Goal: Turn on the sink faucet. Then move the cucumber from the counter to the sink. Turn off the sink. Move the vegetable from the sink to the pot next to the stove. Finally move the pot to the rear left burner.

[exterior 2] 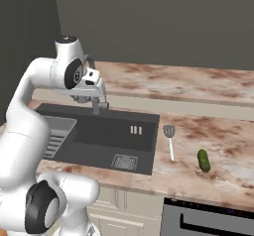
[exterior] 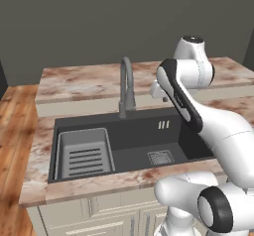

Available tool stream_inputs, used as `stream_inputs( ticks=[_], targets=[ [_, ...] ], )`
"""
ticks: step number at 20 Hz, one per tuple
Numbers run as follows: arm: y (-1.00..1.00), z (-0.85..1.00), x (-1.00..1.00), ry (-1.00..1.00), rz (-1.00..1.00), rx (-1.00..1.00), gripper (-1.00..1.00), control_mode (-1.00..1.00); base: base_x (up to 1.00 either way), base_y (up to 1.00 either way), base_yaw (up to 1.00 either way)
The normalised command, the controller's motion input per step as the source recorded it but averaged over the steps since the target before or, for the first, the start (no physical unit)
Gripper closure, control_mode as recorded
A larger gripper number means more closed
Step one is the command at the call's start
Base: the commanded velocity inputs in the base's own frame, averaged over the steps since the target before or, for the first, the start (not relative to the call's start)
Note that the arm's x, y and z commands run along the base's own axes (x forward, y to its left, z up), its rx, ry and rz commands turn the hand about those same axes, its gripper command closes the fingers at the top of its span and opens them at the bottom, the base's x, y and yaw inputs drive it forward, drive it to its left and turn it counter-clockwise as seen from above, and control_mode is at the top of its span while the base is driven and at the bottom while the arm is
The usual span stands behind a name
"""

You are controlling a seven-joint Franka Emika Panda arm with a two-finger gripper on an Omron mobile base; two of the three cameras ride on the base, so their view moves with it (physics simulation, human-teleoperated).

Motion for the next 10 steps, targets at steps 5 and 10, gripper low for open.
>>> stream_inputs(
  ticks=[5, 10],
  targets=[
    [-0.23, -0.02, -0.01, -0.01, 0.01, 0.02, -1.0, -1.0, 0.0, 0.0, 0.0],
    [-0.63, -0.13, 0.0, -0.04, 0.11, 0.09, -1.0, -1.0, 0.0, 0.0, 0.0]
  ],
)
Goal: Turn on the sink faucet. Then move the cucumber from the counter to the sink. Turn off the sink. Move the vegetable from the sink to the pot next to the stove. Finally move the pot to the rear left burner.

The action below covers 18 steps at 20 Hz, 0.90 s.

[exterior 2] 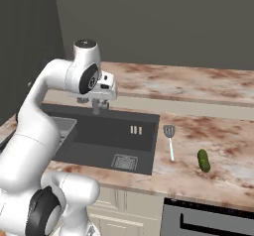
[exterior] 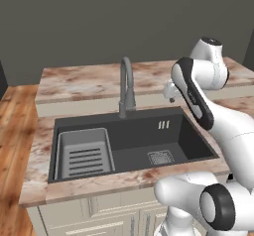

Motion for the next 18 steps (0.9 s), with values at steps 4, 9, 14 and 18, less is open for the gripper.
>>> stream_inputs(
  ticks=[4, 9, 14, 18],
  targets=[
    [-0.51, -0.24, 0.13, -0.03, 0.21, 0.11, -1.0, -1.0, 0.0, 0.0, 0.0],
    [-0.17, -0.17, 0.2, 0.0, 0.14, 0.05, -1.0, -1.0, 0.0, 0.0, 0.0],
    [0.0, -0.02, 0.03, 0.0, 0.03, 0.0, -1.0, -1.0, 0.0, 0.0, 0.0],
    [-0.02, -0.1, 0.0, 0.0, 0.0, 0.0, -1.0, -1.0, 0.0, 0.0, 0.0]
  ],
)
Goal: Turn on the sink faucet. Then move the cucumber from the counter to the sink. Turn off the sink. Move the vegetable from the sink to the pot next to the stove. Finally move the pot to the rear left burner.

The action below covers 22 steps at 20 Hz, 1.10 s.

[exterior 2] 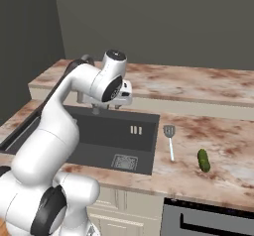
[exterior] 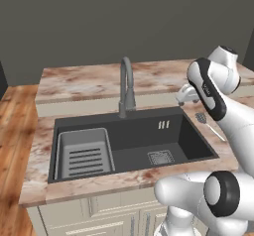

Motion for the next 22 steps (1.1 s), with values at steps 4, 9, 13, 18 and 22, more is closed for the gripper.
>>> stream_inputs(
  ticks=[4, 9, 13, 18, 22],
  targets=[
    [-0.08, -0.02, 0.0, 0.0, 0.0, 0.0, -1.0, 1.0, 0.0, -0.47, 0.0],
    [0.0, 0.0, 0.0, 0.0, 0.0, 0.0, -1.0, 1.0, 0.03, -0.69, 0.0],
    [0.0, 0.0, 0.0, 0.0, 0.0, 0.0, -1.0, 1.0, 0.21, -0.48, 0.0],
    [0.0, 0.0, 0.0, 0.0, 0.0, 0.0, -1.0, 1.0, 0.49, -0.2, 0.0],
    [0.0, 0.0, 0.0, 0.0, 0.0, 0.0, -1.0, 1.0, 0.68, 0.0, 0.0]
  ],
)
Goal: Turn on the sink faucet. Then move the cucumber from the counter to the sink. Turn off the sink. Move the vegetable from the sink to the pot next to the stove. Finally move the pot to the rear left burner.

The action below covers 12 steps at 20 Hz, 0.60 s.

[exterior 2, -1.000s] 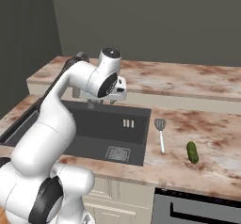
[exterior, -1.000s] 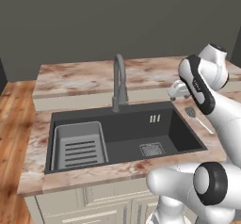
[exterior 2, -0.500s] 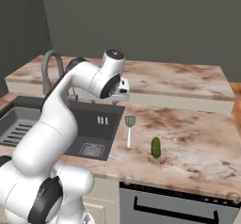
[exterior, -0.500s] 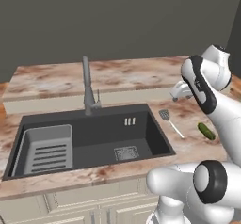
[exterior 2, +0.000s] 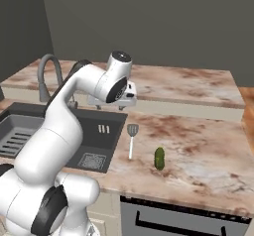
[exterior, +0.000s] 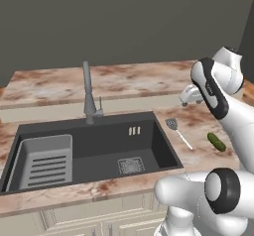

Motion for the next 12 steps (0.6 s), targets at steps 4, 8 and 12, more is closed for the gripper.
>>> stream_inputs(
  ticks=[4, 8, 12],
  targets=[
    [0.0, 0.0, 0.0, 0.0, 0.0, 0.0, -1.0, 1.0, 0.28, 0.0, 0.0],
    [0.03, -0.38, 0.05, -0.08, 0.13, 0.0, -1.0, -1.0, 0.0, 0.0, 0.0],
    [0.33, -0.47, 0.12, -0.18, 0.32, 0.0, -1.0, -1.0, 0.0, 0.0, 0.0]
  ],
)
